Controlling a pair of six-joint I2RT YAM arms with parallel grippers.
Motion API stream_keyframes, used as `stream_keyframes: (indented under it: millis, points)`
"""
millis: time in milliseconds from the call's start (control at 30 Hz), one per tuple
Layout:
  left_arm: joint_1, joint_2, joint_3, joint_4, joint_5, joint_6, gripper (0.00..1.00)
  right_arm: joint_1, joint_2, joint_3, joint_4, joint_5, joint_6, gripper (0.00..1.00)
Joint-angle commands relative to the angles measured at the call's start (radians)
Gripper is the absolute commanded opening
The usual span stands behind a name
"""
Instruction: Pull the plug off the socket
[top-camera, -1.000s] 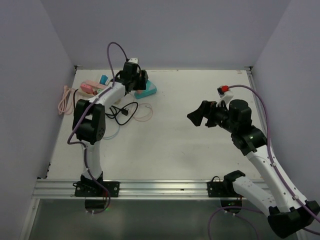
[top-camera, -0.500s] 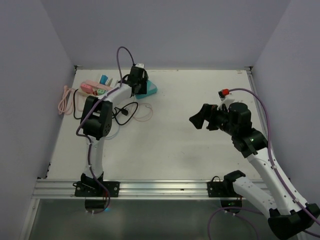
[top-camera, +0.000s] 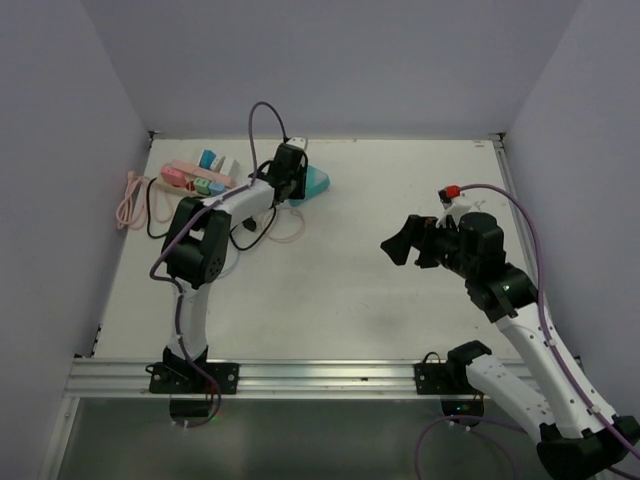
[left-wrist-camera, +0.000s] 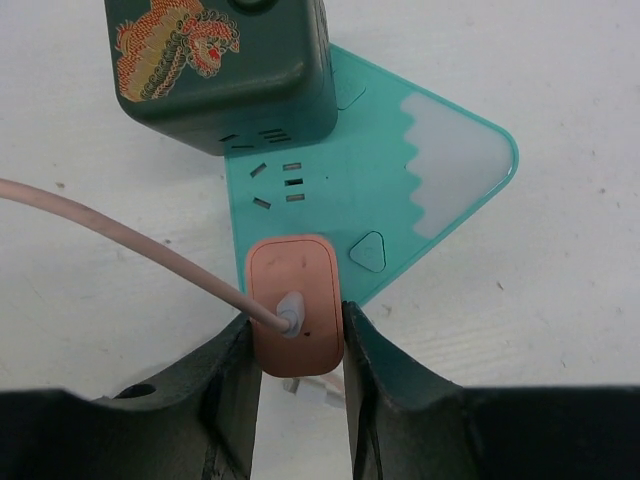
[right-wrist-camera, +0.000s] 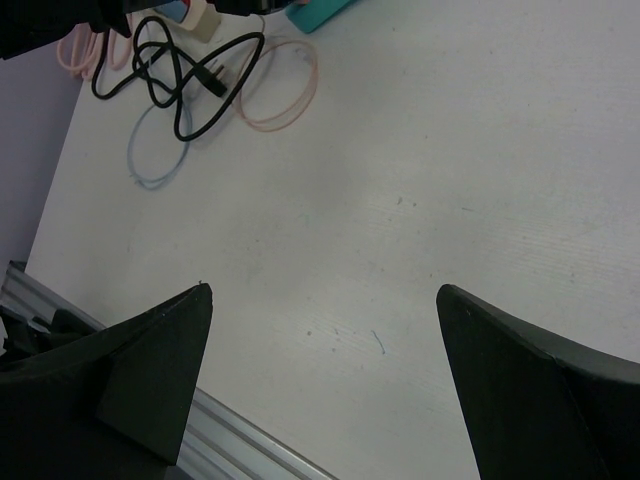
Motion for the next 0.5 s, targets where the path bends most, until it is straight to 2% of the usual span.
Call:
stream_keyframes:
  millis: [0,300,467]
  points:
    - [-0.055,-0.070,-0.091,-0.022,0.066,-0.032,0.11,0.003,-0.001,-0.015,0.022,0.003,0.004,0.99]
    - [-0.168,-0.211,-0.273,-0.053,0.088,-0.106,0.08,0.003,0.005,-0.068,0.081,-0.008,0.037,0.99]
    - [-0.264,-0.292,-0.365,-0.066,0.073,-0.147,0.12,0.003,0.025,-0.102,0.127,-0.016,0.068,0.99]
